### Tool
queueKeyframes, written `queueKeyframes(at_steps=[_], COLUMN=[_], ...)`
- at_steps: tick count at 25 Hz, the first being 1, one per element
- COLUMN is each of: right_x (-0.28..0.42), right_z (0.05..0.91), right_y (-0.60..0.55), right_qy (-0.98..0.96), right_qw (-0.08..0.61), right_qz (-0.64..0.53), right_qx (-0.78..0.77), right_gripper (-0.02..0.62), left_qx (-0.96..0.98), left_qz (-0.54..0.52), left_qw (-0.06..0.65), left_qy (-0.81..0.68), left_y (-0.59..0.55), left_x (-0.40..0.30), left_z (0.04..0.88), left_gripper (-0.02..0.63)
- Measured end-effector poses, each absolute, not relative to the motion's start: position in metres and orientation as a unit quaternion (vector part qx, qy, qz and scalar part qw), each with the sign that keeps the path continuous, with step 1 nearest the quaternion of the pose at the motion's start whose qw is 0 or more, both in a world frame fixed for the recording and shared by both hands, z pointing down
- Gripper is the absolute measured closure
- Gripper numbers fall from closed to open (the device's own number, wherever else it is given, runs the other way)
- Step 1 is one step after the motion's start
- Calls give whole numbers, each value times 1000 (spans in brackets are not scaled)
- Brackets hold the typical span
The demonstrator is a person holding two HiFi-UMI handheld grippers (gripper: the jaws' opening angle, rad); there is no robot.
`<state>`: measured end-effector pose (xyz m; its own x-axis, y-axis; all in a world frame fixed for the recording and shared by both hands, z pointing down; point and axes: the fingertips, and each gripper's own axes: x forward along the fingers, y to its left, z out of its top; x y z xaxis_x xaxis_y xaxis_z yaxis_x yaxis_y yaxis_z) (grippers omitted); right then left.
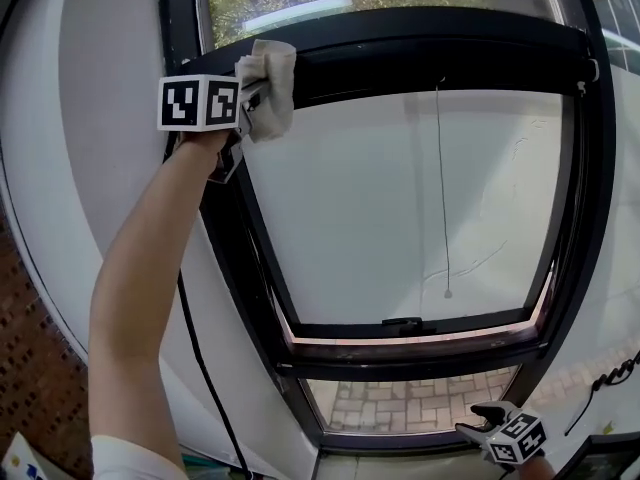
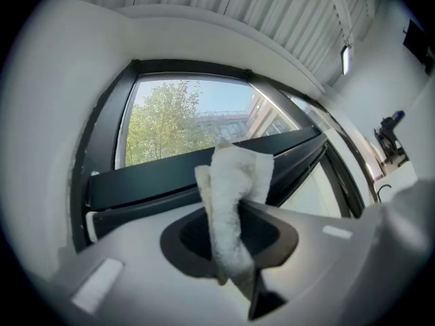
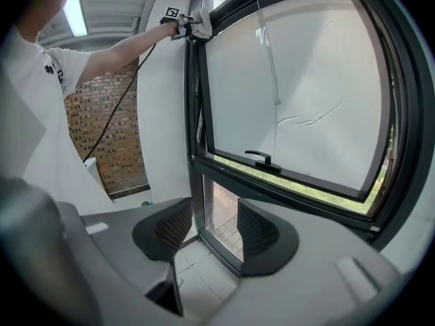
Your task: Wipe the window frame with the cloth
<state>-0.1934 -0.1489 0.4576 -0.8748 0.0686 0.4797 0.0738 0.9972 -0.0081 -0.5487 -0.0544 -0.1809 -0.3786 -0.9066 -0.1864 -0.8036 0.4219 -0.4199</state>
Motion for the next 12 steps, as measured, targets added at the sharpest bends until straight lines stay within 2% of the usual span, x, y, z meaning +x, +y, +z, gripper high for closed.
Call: queueKeyframes(at_steps=[12], right_x=[-236], right_z=[466], right_y=[-99], right_qy=[-968], right_qw=[247], right_qz=[3], right_qx=[-41], right_gripper=[391], left_qx=[-435], left_qz=[-236], left_qw=[218], left_qy=[841], left_y=[12], left_x=[-603], left_z=[-187], left_gripper=[512])
